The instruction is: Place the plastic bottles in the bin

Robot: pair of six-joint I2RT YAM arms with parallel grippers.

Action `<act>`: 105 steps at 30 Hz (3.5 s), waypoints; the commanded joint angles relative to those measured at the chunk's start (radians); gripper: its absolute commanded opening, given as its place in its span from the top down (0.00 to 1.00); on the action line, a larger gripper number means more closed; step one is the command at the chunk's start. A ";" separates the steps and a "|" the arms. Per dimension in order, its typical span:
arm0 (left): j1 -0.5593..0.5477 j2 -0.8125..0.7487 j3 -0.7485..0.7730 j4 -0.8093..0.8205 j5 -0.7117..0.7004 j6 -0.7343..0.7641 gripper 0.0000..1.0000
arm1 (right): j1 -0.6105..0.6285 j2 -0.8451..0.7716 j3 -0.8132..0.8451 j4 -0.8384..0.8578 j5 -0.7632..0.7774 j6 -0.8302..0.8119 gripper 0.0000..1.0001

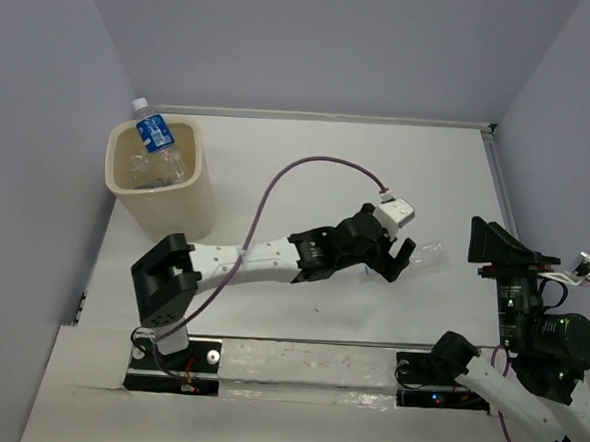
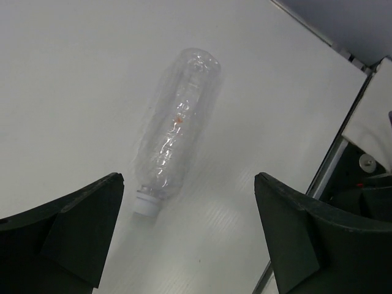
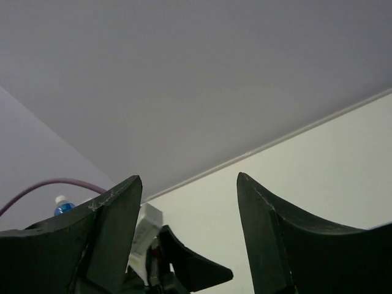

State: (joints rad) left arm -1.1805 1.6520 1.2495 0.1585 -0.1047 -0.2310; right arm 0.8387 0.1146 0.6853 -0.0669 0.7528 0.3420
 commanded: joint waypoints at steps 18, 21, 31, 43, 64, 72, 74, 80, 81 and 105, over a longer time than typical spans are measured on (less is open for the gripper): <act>-0.011 0.767 0.870 -0.272 0.094 0.286 0.01 | 0.002 -0.125 0.036 -0.177 -0.039 -0.023 0.26; -0.011 0.828 0.936 -0.300 0.092 0.294 0.01 | 0.002 -0.130 0.023 -0.175 -0.043 -0.015 0.26; -0.010 0.886 0.998 -0.257 0.003 0.286 0.31 | 0.002 -0.087 0.022 -0.168 -0.095 -0.015 0.27; 0.149 0.184 0.386 0.165 -0.076 0.207 0.41 | 0.002 -0.099 0.005 -0.154 -0.107 -0.020 0.27; 1.013 -0.442 0.021 0.395 -0.348 0.225 0.38 | 0.002 0.137 -0.079 0.009 -0.349 0.018 0.27; 1.113 -0.336 -0.061 0.556 -0.461 0.375 0.37 | 0.002 0.149 -0.108 0.019 -0.408 0.041 0.28; 1.115 -0.328 -0.154 0.623 -0.487 0.390 0.36 | 0.002 0.140 -0.130 0.027 -0.408 0.049 0.28; 1.102 -0.356 -0.439 0.727 -0.569 0.277 0.35 | 0.002 0.145 -0.155 0.055 -0.426 0.049 0.28; 1.098 -0.359 -0.461 0.728 -0.588 0.262 0.35 | 0.002 0.146 -0.155 0.055 -0.429 0.048 0.28; 0.972 -0.598 -0.156 0.015 -0.268 -0.068 0.01 | 0.002 0.197 -0.136 0.038 -0.497 0.063 0.16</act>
State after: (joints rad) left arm -0.2031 1.0946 1.0061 0.3412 -0.4877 -0.1890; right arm 0.8387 0.2932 0.5209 -0.0601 0.2752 0.4057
